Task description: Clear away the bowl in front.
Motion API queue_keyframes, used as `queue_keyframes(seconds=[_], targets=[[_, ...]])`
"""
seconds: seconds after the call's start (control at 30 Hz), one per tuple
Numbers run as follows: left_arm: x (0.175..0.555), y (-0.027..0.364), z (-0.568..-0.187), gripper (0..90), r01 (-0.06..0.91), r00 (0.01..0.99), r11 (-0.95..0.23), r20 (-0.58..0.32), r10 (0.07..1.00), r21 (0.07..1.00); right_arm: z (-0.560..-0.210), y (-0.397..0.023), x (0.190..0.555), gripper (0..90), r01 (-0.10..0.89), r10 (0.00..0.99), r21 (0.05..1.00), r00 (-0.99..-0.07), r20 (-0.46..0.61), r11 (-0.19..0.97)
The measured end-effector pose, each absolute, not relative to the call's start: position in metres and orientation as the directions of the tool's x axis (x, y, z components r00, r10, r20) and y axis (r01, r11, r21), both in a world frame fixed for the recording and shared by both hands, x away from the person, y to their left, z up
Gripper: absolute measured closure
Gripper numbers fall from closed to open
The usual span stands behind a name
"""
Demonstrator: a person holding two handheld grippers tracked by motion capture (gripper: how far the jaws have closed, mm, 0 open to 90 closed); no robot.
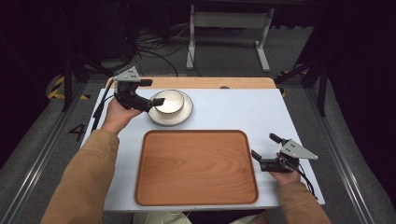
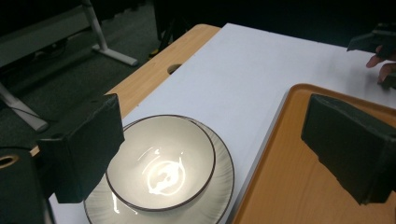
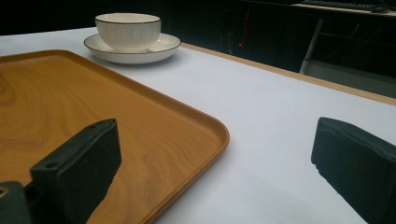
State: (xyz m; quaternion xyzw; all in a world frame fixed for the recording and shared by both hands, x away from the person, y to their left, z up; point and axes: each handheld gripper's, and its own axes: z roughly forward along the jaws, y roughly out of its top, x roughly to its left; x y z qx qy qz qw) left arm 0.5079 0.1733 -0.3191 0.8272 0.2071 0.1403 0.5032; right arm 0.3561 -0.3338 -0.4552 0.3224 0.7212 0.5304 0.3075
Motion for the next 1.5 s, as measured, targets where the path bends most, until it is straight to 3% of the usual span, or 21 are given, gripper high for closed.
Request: queue_keyframes(seconds=[0.3, 0.73, 1.5], targets=[[0.519, 0.152, -0.316, 2.4, 0.222, 0.867, -0.482, 0.054, 0.495, 0.847, -0.455, -0.334, 0.356, 2.3, 0.14, 0.789, 0.964, -0.607, -0.097, 0.226], [0.536, 0.136, -0.347, 2.9, 0.306, 0.871, -0.593, 0.032, 0.49, 0.745, -0.455, -0.334, 0.357, 2.5, 0.142, 0.789, 0.964, -0.608, -0.094, 0.224], [0.544, 0.119, -0.386, 9.5, 0.345, 0.87, -0.644, 0.024, 0.492, 0.683, -0.455, -0.334, 0.357, 2.9, 0.139, 0.787, 0.964, -0.609, -0.099, 0.228]])
